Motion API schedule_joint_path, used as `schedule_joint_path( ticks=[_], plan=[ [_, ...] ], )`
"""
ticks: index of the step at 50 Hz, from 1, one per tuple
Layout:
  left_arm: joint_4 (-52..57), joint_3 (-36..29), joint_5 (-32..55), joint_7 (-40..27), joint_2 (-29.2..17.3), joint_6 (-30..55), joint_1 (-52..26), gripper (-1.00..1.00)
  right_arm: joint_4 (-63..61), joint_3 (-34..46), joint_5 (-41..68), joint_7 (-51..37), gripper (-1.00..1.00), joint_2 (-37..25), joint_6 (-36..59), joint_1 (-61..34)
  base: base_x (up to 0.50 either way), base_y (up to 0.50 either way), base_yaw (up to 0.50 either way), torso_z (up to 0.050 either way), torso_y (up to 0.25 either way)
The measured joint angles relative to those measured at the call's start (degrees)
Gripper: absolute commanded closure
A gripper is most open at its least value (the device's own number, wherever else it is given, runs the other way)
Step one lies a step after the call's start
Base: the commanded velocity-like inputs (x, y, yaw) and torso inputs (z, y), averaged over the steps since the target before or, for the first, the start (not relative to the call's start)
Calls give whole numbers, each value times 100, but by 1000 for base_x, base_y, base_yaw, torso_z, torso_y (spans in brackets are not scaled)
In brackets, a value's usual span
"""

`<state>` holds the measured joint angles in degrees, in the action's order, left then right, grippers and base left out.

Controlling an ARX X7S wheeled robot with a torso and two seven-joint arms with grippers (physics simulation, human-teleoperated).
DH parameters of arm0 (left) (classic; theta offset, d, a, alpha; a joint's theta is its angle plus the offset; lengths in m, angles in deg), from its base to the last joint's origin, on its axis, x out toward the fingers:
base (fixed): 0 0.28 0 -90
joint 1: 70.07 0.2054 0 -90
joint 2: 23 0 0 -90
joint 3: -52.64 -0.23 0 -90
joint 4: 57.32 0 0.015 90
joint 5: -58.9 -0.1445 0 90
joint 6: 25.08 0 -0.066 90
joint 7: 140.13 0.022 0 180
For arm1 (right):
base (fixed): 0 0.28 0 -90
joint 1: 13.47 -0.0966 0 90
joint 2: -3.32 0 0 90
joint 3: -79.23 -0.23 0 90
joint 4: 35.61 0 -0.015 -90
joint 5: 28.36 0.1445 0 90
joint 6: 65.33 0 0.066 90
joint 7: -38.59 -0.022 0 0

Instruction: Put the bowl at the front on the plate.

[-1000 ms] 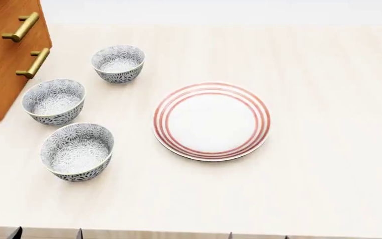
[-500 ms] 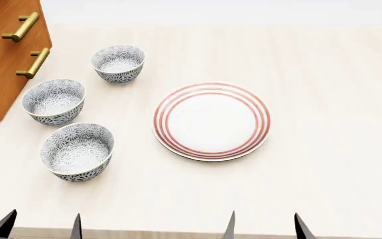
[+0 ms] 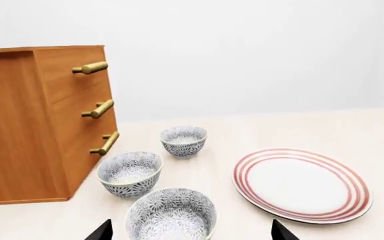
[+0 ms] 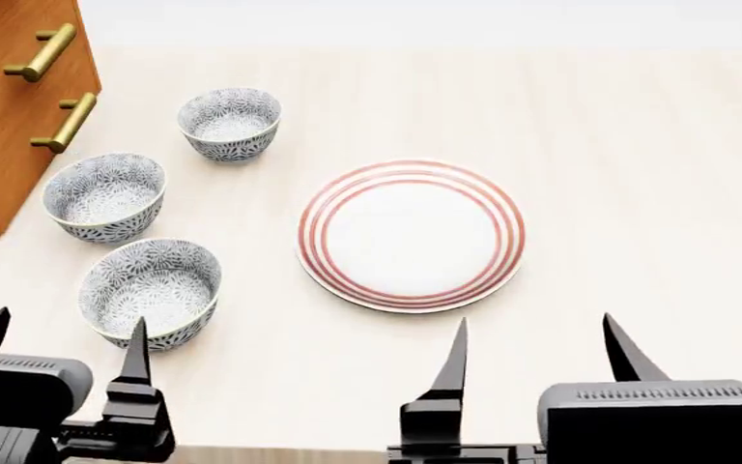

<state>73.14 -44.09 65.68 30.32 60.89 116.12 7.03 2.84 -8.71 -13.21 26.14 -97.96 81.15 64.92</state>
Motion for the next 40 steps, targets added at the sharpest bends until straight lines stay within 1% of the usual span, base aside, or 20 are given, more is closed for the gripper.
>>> schedule_joint_path(
  ticks=[5,13,17,22,25,31,36,40],
  plan=[
    [228,5,80,-52,32,555,-400,-100,-329,-129,413,-174,-100,-65,806,-583,0,0,0,0,0],
    [589,119,300,-82,162,1602,-1166,-100,-604,-530,1868,-996,-100,-290,1946,-1590,0,0,0,0,0],
    [731,217,427,-87,247,2148,-1636,-100,-570,-753,2887,-1636,-100,-430,2403,-2134,0,0,0,0,0],
    [881,397,788,-216,324,2822,-2246,-100,-297,-834,4369,-2730,-100,-680,2752,-2848,0,0,0,0,0],
    [873,565,1433,-635,276,3095,-2583,-100,-79,-782,5204,-3389,-100,-838,2862,-3271,0,0,0,0,0],
    [647,914,3294,-1960,66,3440,-3267,-100,336,-558,6557,-4498,-100,-1148,2926,-4040,0,0,0,0,0],
    [377,1097,4679,-3006,-90,3588,-3821,-100,655,-295,7419,-5221,-100,-1390,2886,-4663,0,0,0,0,0],
    [136,1180,5571,-3713,-187,3638,-4237,-100,883,-72,7933,-5646,-100,-1546,2841,-5130,0,0,0,0,0]
  ],
)
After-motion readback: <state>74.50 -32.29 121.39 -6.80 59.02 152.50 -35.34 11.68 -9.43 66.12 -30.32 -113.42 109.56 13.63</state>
